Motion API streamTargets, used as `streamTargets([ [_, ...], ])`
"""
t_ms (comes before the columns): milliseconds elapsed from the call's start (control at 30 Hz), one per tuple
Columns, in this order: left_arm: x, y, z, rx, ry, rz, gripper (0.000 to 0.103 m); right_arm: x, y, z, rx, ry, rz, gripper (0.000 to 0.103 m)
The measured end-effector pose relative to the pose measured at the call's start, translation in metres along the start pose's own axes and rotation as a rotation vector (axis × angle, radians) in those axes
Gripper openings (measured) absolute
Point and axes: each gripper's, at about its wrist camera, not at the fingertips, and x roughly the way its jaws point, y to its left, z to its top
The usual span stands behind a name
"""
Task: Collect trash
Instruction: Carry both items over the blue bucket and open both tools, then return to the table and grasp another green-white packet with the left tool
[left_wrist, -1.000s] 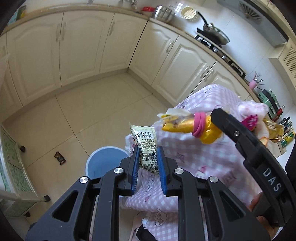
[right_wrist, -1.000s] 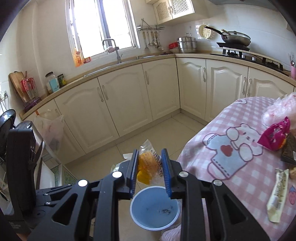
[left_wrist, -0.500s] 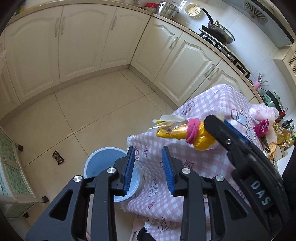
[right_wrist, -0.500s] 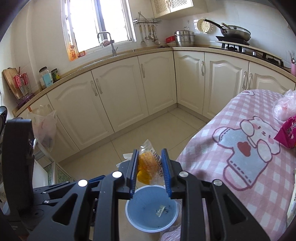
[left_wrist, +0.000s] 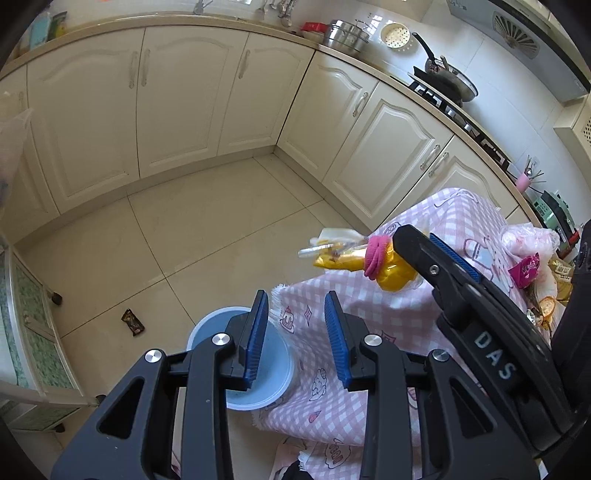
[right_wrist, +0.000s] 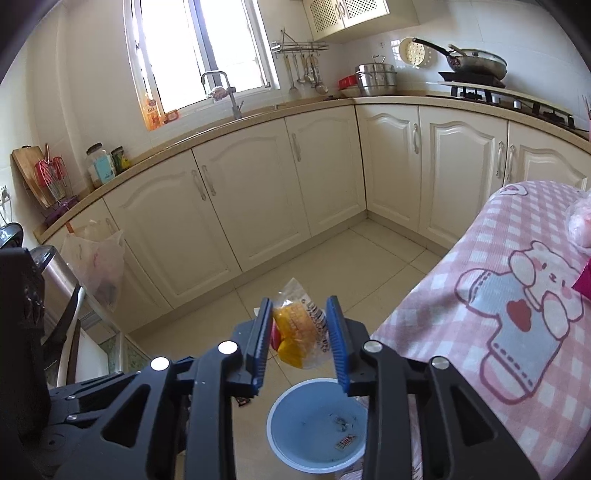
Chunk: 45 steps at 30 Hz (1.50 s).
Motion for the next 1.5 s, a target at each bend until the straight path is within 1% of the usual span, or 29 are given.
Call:
streamTargets([
  [33,-0.002,-0.001,0.001,0.001,-0.005,0.003,0.030,-0.002,0.000,0.000,-0.001,-0.004,-0.001,0.032],
  [133,-0.010,-0.004,0.002,0.007,-0.019,0.001,0.030,-0.013,0.001,0.002,0.002,-0.029,-0.014,0.039],
  [167,-0.014,-0.007,0.003,0.010,-0.026,-0.001,0.030,-0.016,0.001,0.003,0.002,-0.033,-0.015,0.040],
  [333,-0.030,-0.026,0.004,0.043,-0.052,-0.025,0.030,-0.046,-0.007,0.007,0.022,-0.071,-0.041,0.040],
  [533,-0.050,-0.070,0.001,0.117,-0.082,-0.080,0.030,-0.106,-0.035,0.013,0.063,-0.148,-0.111,0.041],
  [633,-0.056,-0.100,-0.003,0.170,-0.086,-0.114,0.030,-0.138,-0.058,0.012,0.083,-0.181,-0.166,0.042],
  [767,-0.056,-0.144,-0.011,0.248,-0.074,-0.156,0.032,-0.178,-0.099,0.004,0.129,-0.207,-0.255,0.043],
  [833,-0.053,-0.163,-0.017,0.285,-0.062,-0.175,0.032,-0.197,-0.122,-0.002,0.156,-0.217,-0.306,0.044],
  [967,-0.043,-0.202,-0.037,0.350,-0.012,-0.207,0.035,-0.221,-0.160,-0.016,0.209,-0.204,-0.367,0.044],
  [1067,-0.034,-0.222,-0.049,0.389,0.028,-0.217,0.035,-0.229,-0.182,-0.027,0.243,-0.181,-0.397,0.044],
  [1200,-0.022,-0.245,-0.059,0.431,0.059,-0.204,0.036,-0.233,-0.200,-0.040,0.282,-0.154,-0.404,0.044],
  [1367,-0.007,-0.256,-0.064,0.464,0.096,-0.184,0.036,-0.229,-0.209,-0.041,0.304,-0.130,-0.391,0.045],
  [1467,0.001,-0.258,-0.065,0.480,0.106,-0.149,0.035,-0.222,-0.207,-0.038,0.305,-0.110,-0.384,0.045],
  [1500,0.001,-0.258,-0.065,0.484,0.098,-0.141,0.031,-0.220,-0.207,-0.037,0.305,-0.102,-0.382,0.045],
])
